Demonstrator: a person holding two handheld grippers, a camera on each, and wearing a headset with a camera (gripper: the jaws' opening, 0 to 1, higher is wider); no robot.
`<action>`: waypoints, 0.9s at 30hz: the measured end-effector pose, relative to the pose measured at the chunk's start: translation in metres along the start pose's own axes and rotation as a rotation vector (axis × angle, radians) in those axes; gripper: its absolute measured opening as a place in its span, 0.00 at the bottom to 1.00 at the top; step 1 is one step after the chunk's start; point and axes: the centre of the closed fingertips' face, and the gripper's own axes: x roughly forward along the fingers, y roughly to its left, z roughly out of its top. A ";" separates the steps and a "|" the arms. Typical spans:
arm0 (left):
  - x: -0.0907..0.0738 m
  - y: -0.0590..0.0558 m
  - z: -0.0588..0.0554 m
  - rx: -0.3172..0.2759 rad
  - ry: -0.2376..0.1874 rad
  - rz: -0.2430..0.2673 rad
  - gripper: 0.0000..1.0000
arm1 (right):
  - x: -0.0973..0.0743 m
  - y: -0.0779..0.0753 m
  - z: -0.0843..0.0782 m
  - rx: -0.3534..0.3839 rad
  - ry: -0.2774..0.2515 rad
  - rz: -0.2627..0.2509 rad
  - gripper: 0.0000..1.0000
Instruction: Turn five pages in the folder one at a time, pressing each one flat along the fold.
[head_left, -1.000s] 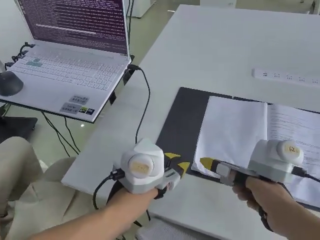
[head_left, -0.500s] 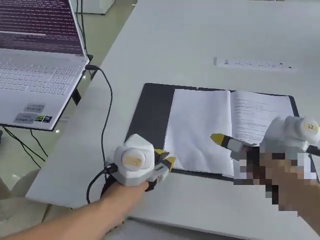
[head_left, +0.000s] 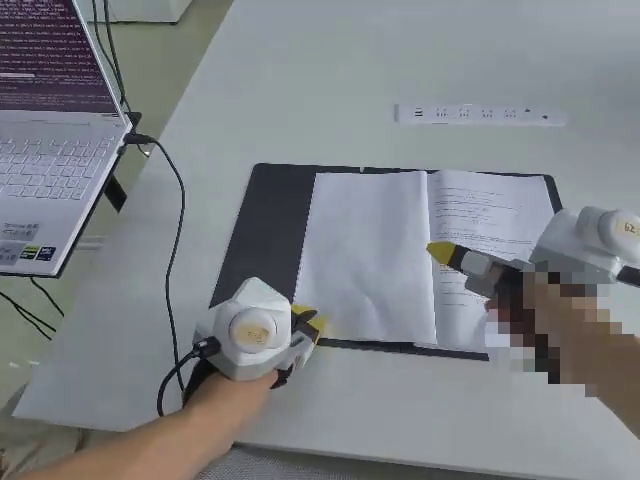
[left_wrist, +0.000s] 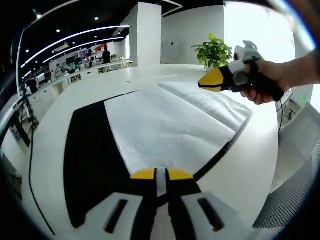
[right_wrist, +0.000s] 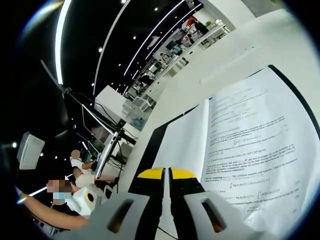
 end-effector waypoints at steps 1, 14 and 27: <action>0.000 0.000 0.000 0.001 0.000 0.001 0.04 | 0.000 -0.001 0.000 0.001 0.001 0.000 0.01; 0.000 0.002 -0.001 0.002 -0.005 0.009 0.00 | 0.027 -0.019 0.019 0.096 0.010 0.006 0.00; 0.003 0.003 -0.003 0.004 0.005 0.023 0.00 | 0.065 -0.069 0.027 0.208 0.093 -0.047 0.00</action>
